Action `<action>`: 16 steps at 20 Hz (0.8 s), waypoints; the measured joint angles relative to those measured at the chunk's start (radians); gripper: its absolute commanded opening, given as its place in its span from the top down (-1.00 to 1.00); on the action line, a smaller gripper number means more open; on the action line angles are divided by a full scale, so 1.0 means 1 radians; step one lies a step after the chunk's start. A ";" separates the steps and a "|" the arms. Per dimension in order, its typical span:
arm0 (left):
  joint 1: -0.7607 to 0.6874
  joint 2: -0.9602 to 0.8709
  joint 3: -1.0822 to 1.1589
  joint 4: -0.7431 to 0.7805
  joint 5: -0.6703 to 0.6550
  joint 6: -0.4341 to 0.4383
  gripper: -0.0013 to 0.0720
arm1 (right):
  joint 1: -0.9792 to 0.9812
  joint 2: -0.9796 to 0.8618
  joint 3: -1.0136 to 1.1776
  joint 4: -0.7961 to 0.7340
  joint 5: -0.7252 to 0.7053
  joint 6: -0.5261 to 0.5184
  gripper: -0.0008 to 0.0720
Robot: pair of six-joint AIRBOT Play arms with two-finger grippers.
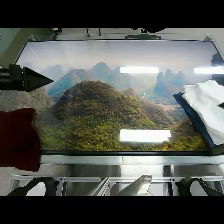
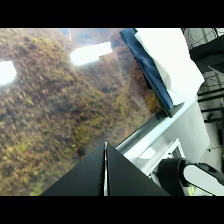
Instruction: Fold the shirts.
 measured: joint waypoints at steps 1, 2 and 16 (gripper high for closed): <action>0.000 0.046 -0.060 0.002 -0.002 0.000 0.95 | 0.064 0.018 -0.023 0.011 0.000 -0.003 0.94; 0.000 0.102 -0.137 0.002 -0.002 0.000 0.95 | 0.134 0.043 -0.061 0.025 -0.002 -0.005 0.93; 0.000 0.632 -0.789 0.002 0.000 -0.044 0.95 | 0.572 0.282 -0.603 0.190 -0.234 -0.005 0.93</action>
